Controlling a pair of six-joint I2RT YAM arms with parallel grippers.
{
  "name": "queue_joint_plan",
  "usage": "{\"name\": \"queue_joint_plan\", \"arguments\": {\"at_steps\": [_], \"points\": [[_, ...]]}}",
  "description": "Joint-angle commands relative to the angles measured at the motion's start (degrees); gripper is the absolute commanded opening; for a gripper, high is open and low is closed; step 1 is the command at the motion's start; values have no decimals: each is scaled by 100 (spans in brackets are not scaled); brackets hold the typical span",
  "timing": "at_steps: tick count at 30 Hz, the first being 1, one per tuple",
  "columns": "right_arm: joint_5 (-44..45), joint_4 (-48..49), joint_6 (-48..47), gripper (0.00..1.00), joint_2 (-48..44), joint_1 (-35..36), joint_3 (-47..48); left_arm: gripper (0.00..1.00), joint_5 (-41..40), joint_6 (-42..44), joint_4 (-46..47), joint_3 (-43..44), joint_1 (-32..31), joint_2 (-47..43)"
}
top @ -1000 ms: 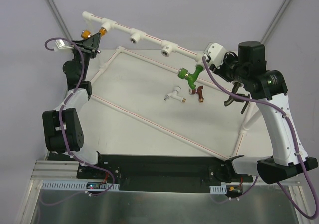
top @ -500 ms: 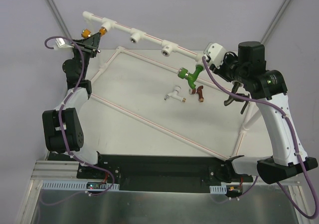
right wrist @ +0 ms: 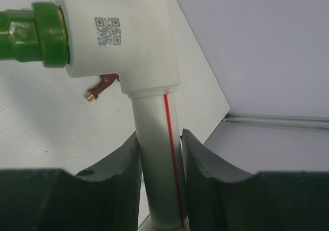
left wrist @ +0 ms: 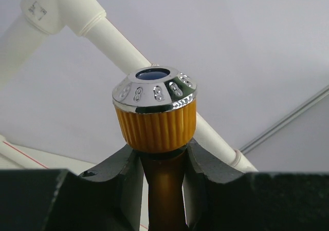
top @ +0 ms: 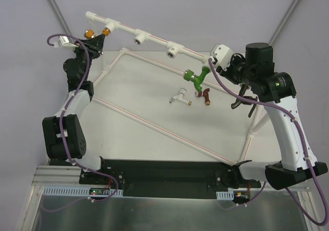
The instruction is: Install the water faucets
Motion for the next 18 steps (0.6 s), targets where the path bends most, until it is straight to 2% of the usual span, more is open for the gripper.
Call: {"name": "queue_joint_plan", "arguments": {"at_steps": [1, 8, 13, 18], "points": [[-359, 9, 464, 2, -195, 126, 3, 0, 582, 2172, -887, 68, -538, 149], [-368, 27, 464, 2, -195, 144, 12, 0, 802, 3754, -1529, 182, -608, -150], [-377, 18, 464, 2, -195, 153, 12, 0, 618, 4729, -1906, 156, -696, -308], [-394, 18, 464, 2, -213, 170, 12, 0, 486, 5074, -2092, 138, -696, -361]]}}
